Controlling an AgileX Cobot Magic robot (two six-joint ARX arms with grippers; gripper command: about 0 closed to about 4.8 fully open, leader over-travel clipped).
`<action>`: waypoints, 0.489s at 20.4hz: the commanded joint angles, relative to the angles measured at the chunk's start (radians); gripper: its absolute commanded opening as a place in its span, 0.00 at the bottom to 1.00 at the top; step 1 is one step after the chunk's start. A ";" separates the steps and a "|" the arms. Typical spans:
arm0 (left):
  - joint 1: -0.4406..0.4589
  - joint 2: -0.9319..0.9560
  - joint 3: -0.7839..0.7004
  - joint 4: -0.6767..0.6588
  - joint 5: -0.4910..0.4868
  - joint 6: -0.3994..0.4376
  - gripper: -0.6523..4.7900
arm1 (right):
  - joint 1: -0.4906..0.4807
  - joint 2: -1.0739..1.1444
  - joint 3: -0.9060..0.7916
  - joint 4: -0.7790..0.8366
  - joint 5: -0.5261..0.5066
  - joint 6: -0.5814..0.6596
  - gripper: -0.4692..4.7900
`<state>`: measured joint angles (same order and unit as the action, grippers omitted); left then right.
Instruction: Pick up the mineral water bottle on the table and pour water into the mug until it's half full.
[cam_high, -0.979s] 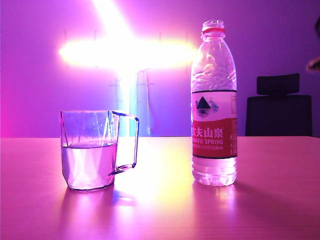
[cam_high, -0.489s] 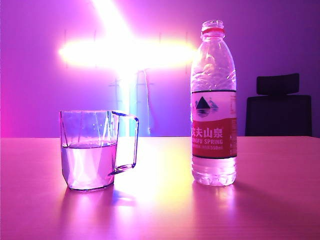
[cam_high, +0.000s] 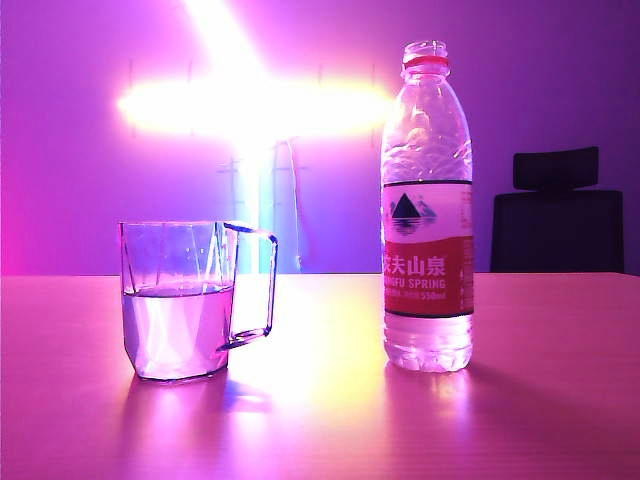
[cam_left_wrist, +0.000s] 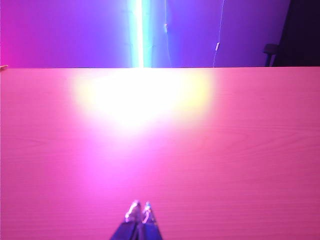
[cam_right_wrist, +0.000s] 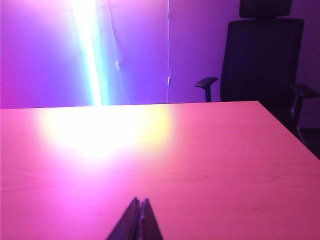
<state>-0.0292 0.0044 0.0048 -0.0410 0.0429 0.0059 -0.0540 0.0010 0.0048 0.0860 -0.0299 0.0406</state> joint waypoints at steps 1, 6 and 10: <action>-0.001 0.002 0.004 0.012 0.003 -0.003 0.12 | 0.007 -0.001 -0.004 0.015 0.033 -0.002 0.08; -0.001 0.002 0.004 0.012 0.003 -0.003 0.12 | 0.016 -0.001 -0.004 0.016 0.028 -0.016 0.08; -0.001 0.002 0.004 0.012 0.003 -0.003 0.12 | 0.016 -0.001 -0.004 0.015 0.028 -0.016 0.08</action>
<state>-0.0292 0.0044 0.0048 -0.0414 0.0429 0.0059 -0.0364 0.0010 0.0048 0.0841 -0.0013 0.0284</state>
